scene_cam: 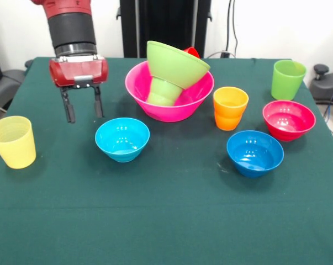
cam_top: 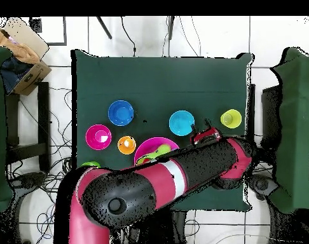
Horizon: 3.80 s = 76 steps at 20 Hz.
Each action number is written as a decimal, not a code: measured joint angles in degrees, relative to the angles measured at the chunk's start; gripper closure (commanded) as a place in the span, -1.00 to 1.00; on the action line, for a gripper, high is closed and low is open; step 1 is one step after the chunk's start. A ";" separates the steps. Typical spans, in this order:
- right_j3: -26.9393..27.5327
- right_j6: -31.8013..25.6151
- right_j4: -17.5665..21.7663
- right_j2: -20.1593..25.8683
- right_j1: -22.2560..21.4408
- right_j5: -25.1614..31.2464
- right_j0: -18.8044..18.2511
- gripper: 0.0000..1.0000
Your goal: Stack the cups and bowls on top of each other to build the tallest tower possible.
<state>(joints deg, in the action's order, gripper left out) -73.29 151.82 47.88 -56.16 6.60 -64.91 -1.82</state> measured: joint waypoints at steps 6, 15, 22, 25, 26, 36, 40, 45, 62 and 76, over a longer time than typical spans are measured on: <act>-0.94 0.00 -2.00 0.18 0.02 1.97 2.04 -1.00; -1.05 0.00 -2.94 0.15 0.43 4.97 2.82 -1.00; -1.04 0.00 -7.50 0.13 1.14 6.34 2.07 -1.00; -1.04 0.00 -9.41 0.10 2.02 6.53 1.84 -1.00; -1.04 0.00 -9.65 0.10 2.22 6.54 1.82 -1.00; -1.04 0.00 -12.68 0.08 2.81 6.54 1.52 -1.00; -1.04 0.00 -13.81 0.09 3.24 6.54 1.66 -1.00; -0.67 0.00 -14.01 0.09 3.71 7.39 2.32 -1.00; 5.00 17.98 13.87 0.33 2.65 3.54 3.08 -1.00; 4.98 18.01 10.27 0.34 2.55 4.86 3.05 -1.00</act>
<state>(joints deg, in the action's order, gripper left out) -68.31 169.84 58.15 -55.82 9.15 -60.05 1.23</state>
